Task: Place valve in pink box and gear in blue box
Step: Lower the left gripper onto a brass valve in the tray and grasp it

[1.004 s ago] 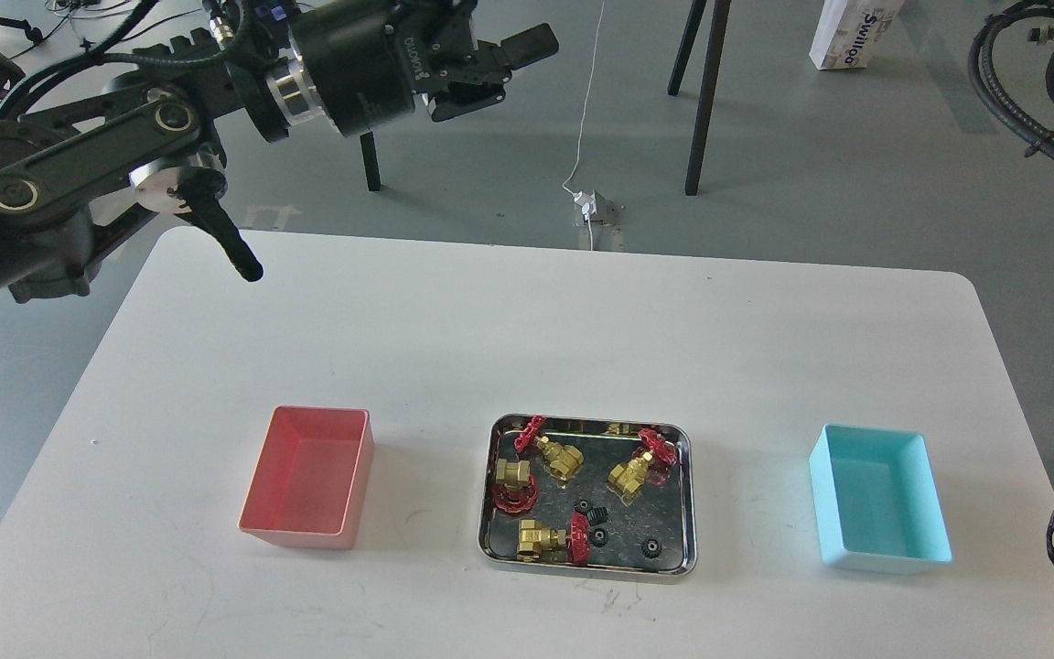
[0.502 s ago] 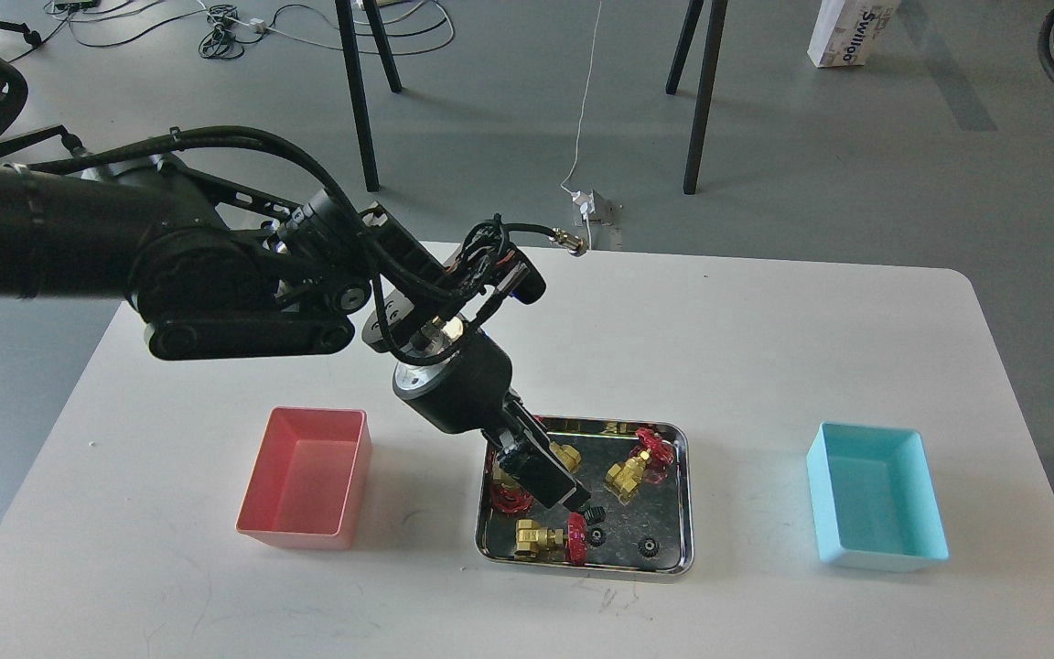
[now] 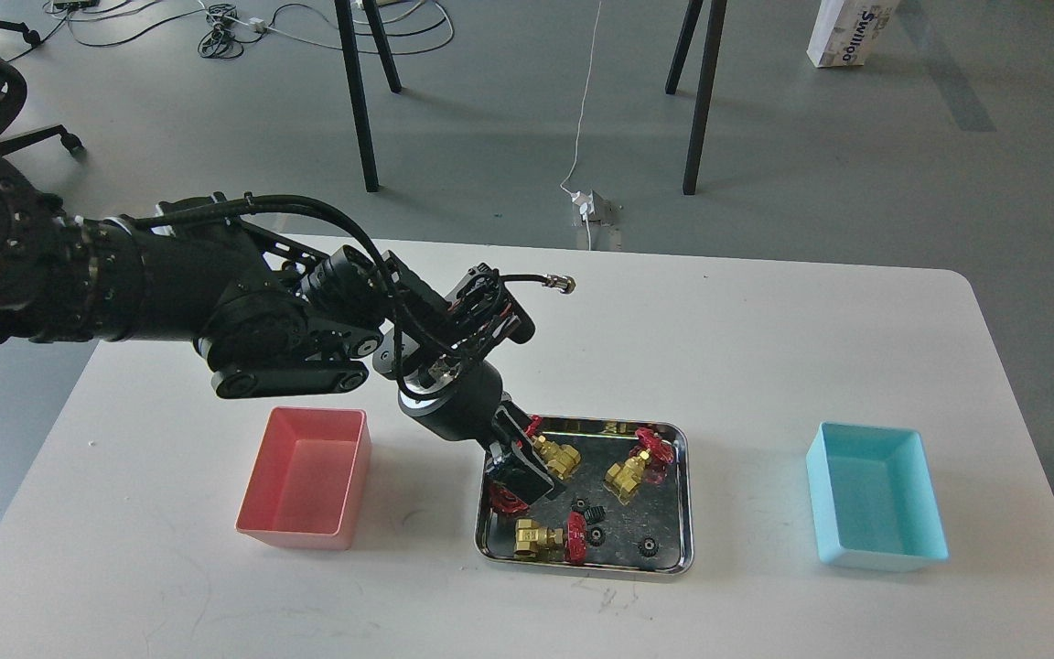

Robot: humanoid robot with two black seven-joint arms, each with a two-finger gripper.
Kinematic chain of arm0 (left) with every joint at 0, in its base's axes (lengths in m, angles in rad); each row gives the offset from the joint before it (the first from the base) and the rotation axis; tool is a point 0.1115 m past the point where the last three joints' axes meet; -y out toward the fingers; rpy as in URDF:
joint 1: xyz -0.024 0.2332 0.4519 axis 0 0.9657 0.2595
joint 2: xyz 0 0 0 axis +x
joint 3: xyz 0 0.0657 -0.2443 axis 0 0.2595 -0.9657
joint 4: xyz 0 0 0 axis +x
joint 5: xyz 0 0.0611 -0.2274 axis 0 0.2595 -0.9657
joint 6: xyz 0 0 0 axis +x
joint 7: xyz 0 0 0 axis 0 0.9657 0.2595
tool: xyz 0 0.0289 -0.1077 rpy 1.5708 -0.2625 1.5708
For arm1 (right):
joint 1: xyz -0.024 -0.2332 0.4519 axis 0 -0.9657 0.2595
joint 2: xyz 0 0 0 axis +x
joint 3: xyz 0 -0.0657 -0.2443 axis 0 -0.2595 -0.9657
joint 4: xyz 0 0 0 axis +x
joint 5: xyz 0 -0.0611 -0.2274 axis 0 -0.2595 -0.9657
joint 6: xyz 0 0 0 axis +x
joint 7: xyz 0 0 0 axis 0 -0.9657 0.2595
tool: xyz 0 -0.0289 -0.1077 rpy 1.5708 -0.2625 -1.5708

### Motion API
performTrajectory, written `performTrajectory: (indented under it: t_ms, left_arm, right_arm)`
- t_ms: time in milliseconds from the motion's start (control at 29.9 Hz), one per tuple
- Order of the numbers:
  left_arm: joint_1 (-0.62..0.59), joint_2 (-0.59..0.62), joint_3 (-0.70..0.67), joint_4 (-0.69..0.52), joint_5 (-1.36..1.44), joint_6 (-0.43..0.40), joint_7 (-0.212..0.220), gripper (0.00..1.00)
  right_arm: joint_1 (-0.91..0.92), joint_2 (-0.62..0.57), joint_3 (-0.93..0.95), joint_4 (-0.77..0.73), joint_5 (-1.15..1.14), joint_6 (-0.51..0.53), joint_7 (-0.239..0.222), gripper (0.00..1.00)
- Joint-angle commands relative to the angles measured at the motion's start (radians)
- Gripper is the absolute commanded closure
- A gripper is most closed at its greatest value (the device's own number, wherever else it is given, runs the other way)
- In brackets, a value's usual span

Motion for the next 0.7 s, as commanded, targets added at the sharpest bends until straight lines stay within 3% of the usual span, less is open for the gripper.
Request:
performTrajectory:
  t_ms: [0, 502, 569, 669]
  left_arm:
    - [0.038, 0.003, 0.000, 0.023, 0.005, 0.015, 0.000, 0.00]
    - [0.149, -0.002, -0.011, 0.112, 0.095, 0.048, 0.000, 0.04]
    - [0.163, -0.003, -0.014, 0.121, 0.106, 0.048, 0.000, 0.08]
    - [0.164, -0.003, -0.014, 0.127, 0.121, 0.052, 0.000, 0.23]
  right_arm:
    - [-0.007, 0.005, -0.001, 0.000, 0.000, 0.001, 0.000, 0.00]
    - [-0.035, 0.021, 0.001, 0.000, 0.000, 0.004, 0.002, 0.00]
    - [-0.037, 0.021, 0.001, 0.000, 0.000, 0.004, 0.002, 0.00]
    - [-0.047, 0.019, 0.001, 0.002, 0.000, 0.004, 0.002, 0.00]
